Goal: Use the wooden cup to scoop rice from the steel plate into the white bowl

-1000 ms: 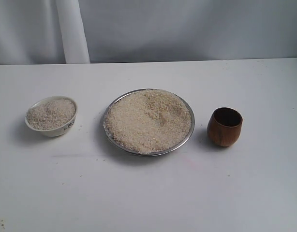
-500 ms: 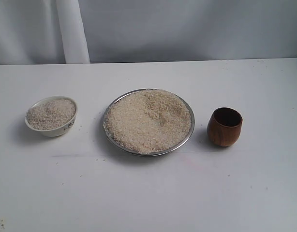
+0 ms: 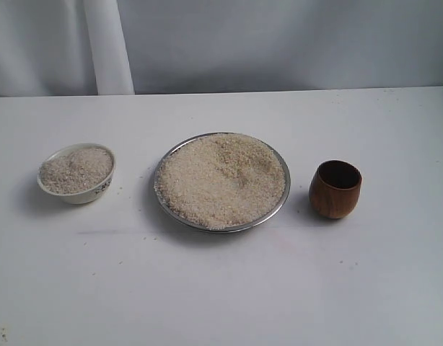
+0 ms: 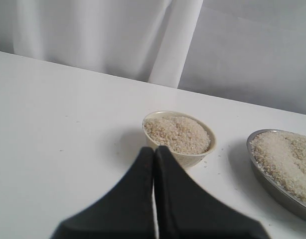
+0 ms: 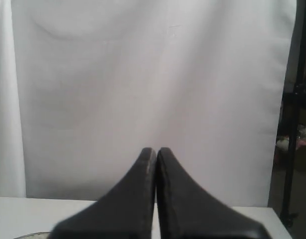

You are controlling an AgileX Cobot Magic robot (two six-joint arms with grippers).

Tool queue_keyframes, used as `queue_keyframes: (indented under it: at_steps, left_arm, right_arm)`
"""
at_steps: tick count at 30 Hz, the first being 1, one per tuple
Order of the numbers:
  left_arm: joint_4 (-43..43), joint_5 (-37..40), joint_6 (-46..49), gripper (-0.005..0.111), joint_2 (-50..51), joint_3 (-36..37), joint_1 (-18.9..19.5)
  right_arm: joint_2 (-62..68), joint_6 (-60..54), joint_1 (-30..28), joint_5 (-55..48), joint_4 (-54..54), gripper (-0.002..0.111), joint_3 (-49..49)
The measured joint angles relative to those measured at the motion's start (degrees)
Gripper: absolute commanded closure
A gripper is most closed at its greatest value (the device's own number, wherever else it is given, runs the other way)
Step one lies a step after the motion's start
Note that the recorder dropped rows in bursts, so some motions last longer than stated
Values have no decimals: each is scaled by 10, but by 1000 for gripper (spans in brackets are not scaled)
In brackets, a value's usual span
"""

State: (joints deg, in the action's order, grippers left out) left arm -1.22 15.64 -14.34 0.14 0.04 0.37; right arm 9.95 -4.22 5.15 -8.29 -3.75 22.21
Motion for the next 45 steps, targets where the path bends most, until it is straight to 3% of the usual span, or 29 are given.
queue_keyframes:
  at_steps: [5, 12, 26, 35, 45]
  left_arm:
    - [0, 0, 0, 107, 0, 0, 0]
    - [0, 0, 0, 107, 0, 0, 0]
    - [0, 0, 0, 107, 0, 0, 0]
    - [0, 0, 0, 107, 0, 0, 0]
    - [0, 0, 0, 107, 0, 0, 0]
  right_arm:
    - [-30, 70, -1, -42, 45, 108, 0]
    - [-51, 81, -1, -57, 77, 108, -23]
    - [-97, 73, -81, -19, 63, 108, -211]
    - [-97, 50, -81, -11, 62, 108, -219]
    - [-97, 42, -81, -83, 62, 108, -220]
